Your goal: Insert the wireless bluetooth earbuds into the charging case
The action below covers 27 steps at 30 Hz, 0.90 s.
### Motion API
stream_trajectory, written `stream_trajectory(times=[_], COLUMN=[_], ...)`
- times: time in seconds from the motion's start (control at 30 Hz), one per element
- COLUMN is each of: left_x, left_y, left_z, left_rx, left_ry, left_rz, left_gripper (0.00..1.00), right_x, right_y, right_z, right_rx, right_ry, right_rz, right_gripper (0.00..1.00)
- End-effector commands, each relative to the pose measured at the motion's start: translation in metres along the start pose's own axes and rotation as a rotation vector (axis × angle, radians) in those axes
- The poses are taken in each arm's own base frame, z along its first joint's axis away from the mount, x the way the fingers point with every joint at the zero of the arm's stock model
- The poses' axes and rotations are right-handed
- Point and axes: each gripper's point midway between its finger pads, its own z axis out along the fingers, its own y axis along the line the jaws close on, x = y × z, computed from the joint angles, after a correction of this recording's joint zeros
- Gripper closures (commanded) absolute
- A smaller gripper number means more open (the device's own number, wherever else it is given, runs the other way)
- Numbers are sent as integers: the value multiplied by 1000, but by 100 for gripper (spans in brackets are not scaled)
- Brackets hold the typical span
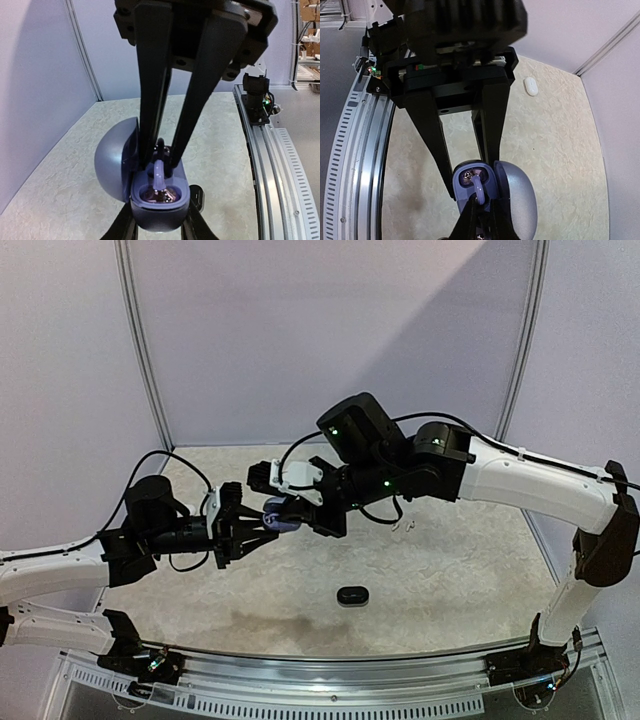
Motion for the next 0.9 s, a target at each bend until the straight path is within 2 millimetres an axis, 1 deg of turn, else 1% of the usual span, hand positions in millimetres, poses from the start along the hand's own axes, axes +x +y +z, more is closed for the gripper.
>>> stream_trajectory(times=[0.0, 0.17, 0.3, 0.4, 0.47, 0.57, 0.63, 0.67, 0.7, 0.73, 0.77, 0.83, 0.87], left_x=[-24, -23, -21, -20, -19, -15, -13, -12, -11, -10, -10, -12, -12], left_y=[-1, -2, -2, -2, -2, -1, -1, -1, -1, -2, -3, -4, -4], left_z=[-2, -2, -2, -2, -2, -2, -1, -1, -1, -1, 0, 0, 0], left_rx=[5, 6, 8, 6, 6, 4, 1, 0, 3, 7, 8, 9, 6], left_ry=[-87, -81, -77, -73, -67, -56, -49, -46, -41, -39, -39, -47, -49], left_rz=[56, 54, 51, 44, 37, 32, 39, 46, 57, 74, 112, 192, 237], left_gripper=[100, 100, 100, 100, 100, 100, 100, 100, 100, 100, 100, 100, 100], right_x=[22, 6, -9, -23, -35, -62, -77, -81, -84, -85, -84, -68, -56], right_y=[-1, -5, -6, -4, 1, 10, 10, 8, 4, -3, -16, -52, -69], right_z=[9, -2, -16, -27, -38, -67, -88, -93, -98, -98, -97, -86, -78], right_rx=[8, 21, 21, 2, -24, -71, -67, -61, -44, -9, 58, 249, 345], right_ry=[98, 41, -11, -66, -122, -249, -324, -350, -369, -375, -366, -279, -218], right_rz=[-5, -17, -29, -35, -37, -46, -45, -40, -25, 8, 38, 124, 161], right_gripper=[86, 81, 80, 80, 80, 80, 79, 79, 79, 77, 77, 79, 82])
